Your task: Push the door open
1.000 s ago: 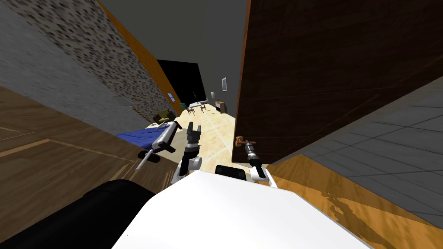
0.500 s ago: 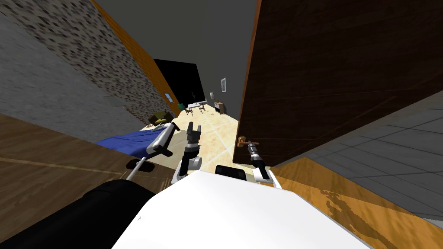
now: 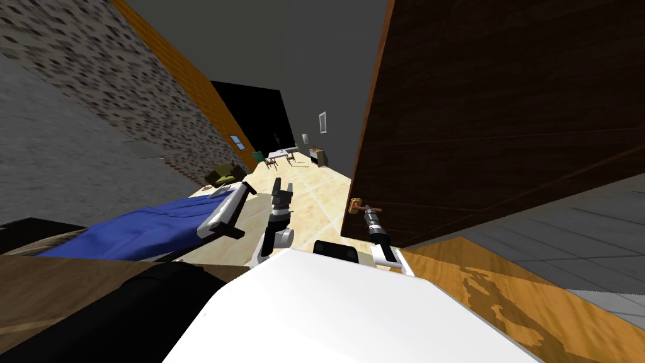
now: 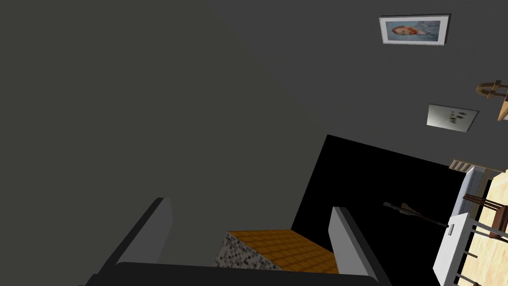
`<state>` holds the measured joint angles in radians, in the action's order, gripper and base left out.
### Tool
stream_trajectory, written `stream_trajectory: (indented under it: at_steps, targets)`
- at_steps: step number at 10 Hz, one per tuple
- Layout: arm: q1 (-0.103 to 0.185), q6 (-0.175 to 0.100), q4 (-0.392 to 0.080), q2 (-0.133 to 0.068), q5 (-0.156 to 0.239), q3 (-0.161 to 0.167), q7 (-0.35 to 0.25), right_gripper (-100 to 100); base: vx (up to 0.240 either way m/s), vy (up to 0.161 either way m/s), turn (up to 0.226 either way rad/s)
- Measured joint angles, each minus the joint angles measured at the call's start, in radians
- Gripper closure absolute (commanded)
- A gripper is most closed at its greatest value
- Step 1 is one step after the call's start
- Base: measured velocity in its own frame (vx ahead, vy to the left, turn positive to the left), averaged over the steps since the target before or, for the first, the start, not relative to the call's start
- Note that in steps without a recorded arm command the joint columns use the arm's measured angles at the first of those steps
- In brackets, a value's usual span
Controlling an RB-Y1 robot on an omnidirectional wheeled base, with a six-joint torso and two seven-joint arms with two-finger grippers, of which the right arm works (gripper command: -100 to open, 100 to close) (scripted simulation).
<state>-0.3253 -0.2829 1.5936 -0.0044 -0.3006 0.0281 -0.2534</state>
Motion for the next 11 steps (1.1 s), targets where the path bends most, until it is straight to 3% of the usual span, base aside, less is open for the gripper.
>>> stream_trajectory:
  at_steps: [3, 4, 8, 11]
  targets:
    - [-0.006, -0.005, 0.006, 0.036, 0.009, -0.035, -0.002, 100, 0.135, 0.079, -0.067]
    - [-0.005, -0.005, 0.007, 0.037, 0.010, -0.040, -0.002, 100, 0.112, 0.051, -0.060]
    - [-0.011, 0.001, 0.004, -0.003, 0.021, -0.068, -0.002, 100, 0.169, 0.087, -0.074]
    - [0.005, -0.009, -0.015, -0.009, 0.032, -0.105, 0.001, 100, 0.195, 0.101, -0.083]
